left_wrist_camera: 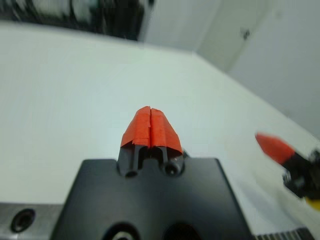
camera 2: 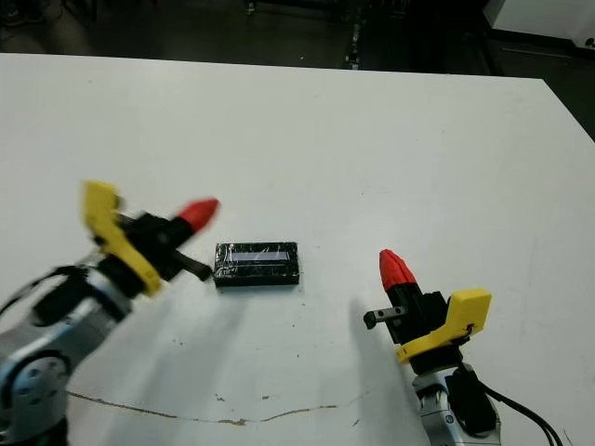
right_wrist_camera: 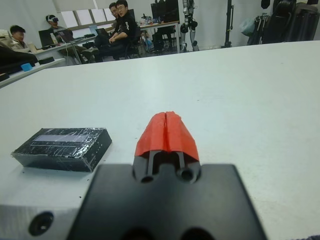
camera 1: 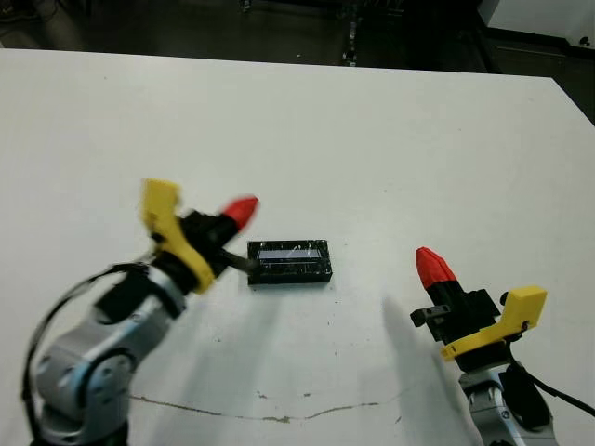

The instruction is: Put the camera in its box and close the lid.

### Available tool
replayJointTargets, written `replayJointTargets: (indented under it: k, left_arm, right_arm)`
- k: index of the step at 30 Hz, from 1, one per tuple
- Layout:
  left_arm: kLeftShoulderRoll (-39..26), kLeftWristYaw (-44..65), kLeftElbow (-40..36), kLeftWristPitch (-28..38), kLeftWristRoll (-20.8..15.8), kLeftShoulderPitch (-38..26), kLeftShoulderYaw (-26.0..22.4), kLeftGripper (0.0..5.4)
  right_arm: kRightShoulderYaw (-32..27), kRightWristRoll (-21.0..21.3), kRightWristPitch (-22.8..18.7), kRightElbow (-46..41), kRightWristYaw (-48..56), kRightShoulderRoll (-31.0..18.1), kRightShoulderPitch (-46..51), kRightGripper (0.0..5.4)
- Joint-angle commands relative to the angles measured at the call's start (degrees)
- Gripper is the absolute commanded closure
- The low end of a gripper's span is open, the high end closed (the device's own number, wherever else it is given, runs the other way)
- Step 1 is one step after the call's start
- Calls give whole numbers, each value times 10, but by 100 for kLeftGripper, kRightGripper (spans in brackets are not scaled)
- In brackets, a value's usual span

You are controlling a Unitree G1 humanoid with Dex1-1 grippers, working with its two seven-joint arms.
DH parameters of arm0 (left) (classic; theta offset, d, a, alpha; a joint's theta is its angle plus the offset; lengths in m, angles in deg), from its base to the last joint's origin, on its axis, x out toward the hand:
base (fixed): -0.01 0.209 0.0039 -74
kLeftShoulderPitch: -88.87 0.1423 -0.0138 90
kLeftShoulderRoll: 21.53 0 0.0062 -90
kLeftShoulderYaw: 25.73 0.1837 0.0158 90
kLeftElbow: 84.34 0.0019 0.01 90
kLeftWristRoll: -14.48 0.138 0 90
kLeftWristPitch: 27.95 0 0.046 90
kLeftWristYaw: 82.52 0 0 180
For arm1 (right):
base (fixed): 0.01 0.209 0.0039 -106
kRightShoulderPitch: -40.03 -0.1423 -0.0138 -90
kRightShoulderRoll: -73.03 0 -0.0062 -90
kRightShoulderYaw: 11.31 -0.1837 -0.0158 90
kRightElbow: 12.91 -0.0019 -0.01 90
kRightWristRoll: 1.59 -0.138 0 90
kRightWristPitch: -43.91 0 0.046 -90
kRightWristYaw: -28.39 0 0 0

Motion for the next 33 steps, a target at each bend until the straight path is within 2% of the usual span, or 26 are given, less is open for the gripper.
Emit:
replayJointTargets:
  k: [1,5,7,9,15,22,33]
  left_arm:
    - [-19,1,-10,69,25,24,-22,539]
    - [-18,2,19,183,91,60,-15,539]
    - [-13,8,57,267,139,83,0,539]
    - [-6,9,92,332,172,100,11,539]
    - [42,-21,172,459,226,149,42,539]
    - [67,-37,225,522,262,178,81,539]
    - [78,-51,251,554,271,176,104,539]
  right_arm:
    - [-11,-5,8,7,8,-8,-2,540]
    - [-24,-19,-5,0,4,-10,-13,540]
    - [-33,-23,-6,-1,1,-11,-24,540]
    - [-41,-29,-8,-5,-4,-11,-35,540]
    - [-58,-25,-9,-18,-38,-5,-70,540]
    - [-62,-13,-8,-26,-65,-5,-89,540]
    - [-52,-11,-11,-28,-74,2,-90,540]
